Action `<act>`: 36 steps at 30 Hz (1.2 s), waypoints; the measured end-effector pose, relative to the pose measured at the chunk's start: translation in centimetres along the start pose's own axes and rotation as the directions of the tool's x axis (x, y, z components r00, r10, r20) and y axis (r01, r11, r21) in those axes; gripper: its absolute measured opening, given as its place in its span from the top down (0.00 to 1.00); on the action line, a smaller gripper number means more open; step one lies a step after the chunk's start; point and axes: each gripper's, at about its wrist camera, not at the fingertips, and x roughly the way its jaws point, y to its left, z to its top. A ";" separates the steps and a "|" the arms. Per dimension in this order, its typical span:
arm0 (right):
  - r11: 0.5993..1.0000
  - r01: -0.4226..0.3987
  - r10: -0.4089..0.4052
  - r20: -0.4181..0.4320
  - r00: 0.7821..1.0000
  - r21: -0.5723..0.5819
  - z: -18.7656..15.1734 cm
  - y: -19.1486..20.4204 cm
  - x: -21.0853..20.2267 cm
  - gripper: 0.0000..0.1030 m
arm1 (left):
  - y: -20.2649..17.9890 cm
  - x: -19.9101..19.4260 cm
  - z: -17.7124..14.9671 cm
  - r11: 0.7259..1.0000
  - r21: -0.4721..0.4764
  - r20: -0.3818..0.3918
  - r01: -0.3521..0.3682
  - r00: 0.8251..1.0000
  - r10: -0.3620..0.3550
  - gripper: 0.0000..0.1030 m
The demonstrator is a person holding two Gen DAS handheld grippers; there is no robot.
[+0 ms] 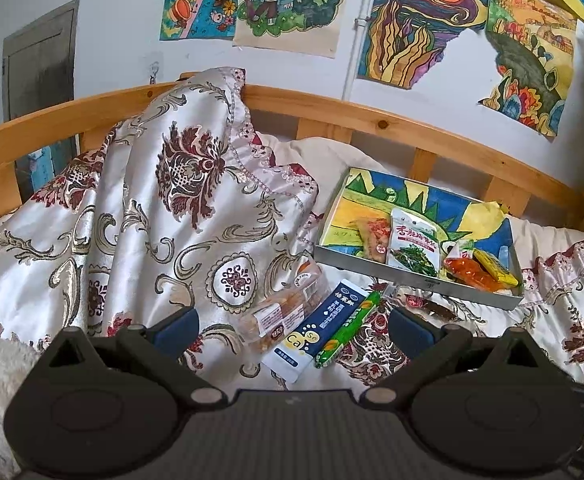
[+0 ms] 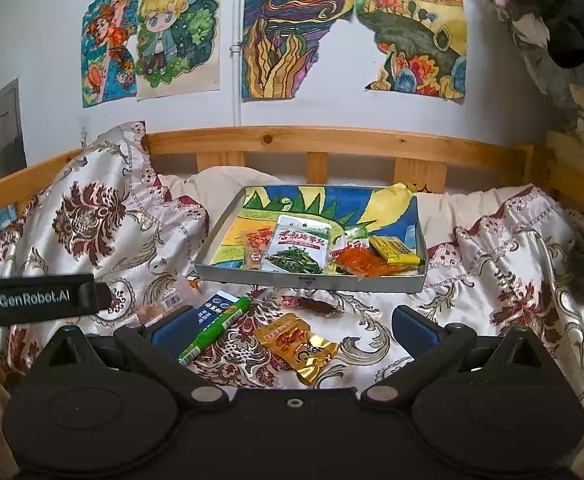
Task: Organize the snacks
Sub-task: 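Move both tools back over the remaining snacks beside the tray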
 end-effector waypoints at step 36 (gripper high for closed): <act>0.948 -0.293 0.222 -0.404 0.887 -0.122 3.5 -6.1 15.5 0.01 | -0.5 16.7 4.1 0.968 0.099 -0.401 0.229 0.900 -0.172 0.01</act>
